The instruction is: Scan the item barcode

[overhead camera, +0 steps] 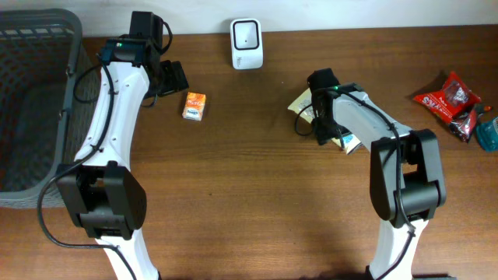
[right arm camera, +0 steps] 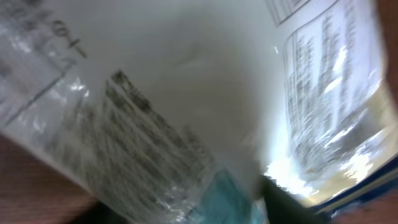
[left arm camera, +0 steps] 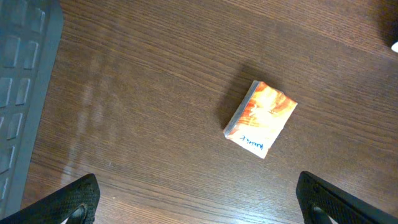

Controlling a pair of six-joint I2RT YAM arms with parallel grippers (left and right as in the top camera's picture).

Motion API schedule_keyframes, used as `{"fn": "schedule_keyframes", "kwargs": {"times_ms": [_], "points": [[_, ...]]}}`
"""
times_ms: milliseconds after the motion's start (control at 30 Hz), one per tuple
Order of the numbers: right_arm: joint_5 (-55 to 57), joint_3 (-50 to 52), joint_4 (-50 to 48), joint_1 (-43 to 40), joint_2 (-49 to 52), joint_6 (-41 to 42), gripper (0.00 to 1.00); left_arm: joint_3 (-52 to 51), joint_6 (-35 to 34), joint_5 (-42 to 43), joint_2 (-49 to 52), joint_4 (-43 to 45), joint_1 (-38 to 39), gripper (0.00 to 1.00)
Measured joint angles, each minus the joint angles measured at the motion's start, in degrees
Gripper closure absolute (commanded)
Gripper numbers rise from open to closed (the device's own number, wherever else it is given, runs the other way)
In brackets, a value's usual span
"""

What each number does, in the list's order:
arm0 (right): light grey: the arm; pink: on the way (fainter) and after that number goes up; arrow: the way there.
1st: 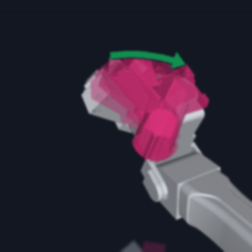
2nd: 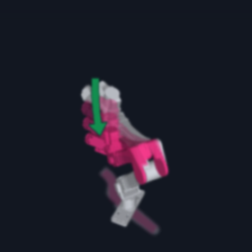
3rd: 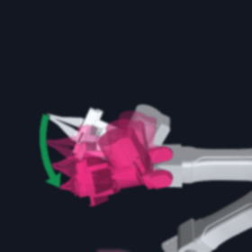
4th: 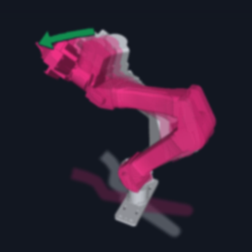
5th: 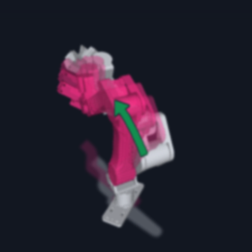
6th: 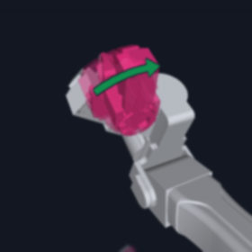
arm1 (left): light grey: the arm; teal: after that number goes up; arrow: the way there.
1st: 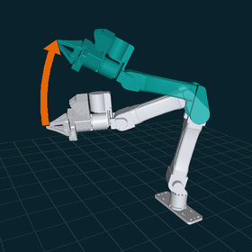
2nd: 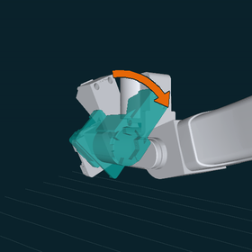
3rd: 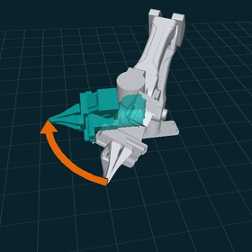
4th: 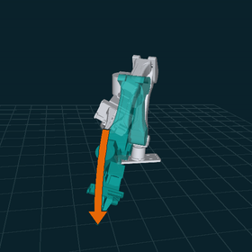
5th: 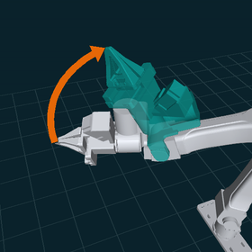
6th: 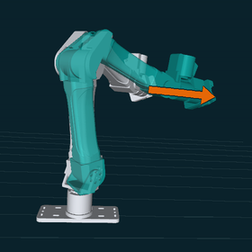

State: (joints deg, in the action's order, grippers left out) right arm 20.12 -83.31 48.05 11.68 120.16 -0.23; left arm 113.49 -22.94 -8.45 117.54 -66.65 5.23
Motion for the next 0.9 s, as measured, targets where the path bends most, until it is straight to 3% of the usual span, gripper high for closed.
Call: {"fn": "schedule_keyframes", "kwargs": {"times_ms": [33,167,433,500,600,633,667,733,767,900], "points": [[-0.11,0.68,-0.28,0.0,0.07,1.77,0.96,0.0,-0.02,0.02,0.0,0.02,0.0,0.01],[-5.33,-1.31,2.03,-0.24,0.26,5.57,0.96,0.0,-0.02,0.0,0.0,0.02,0.0,0.01],[-47.08,-30.1,22.56,-0.46,1.73,7.63,0.96,0.0,-0.02,0.02,0.0,0.0,0.0,0.01],[-56.61,-32.85,24.81,-0.46,1.6,7.65,0.96,-0.02,-0.02,0.02,0.0,-0.02,-0.02,0.01],[-62.03,-32.15,25.83,-0.46,1.57,7.61,0.96,-0.02,-0.02,0.02,0.0,-0.02,0.0,0.01],[-62.29,-30.99,24.81,-0.46,1.49,7.54,0.73,-0.02,-0.02,0.02,0.0,-0.02,0.0,0.01],[-60.28,-29.44,22.95,-0.46,1.49,7.54,0.3,-0.02,-0.02,0.02,0.0,0.0,0.0,0.01],[-51.91,-26.8,20.44,-0.46,1.51,7.61,0.18,-0.02,-0.02,0.02,0.0,-0.02,-0.02,0.01],[-47.69,-26.05,18.84,-0.46,1.51,8.76,0.02,-0.02,0.0,0.0,0.0,-0.04,0.0,0.01],[-39.47,-20.26,11.13,-0.46,1.05,19.21,0.0,-0.02,-0.02,0.02,0.0,0.0,0.0,0.01]]}}
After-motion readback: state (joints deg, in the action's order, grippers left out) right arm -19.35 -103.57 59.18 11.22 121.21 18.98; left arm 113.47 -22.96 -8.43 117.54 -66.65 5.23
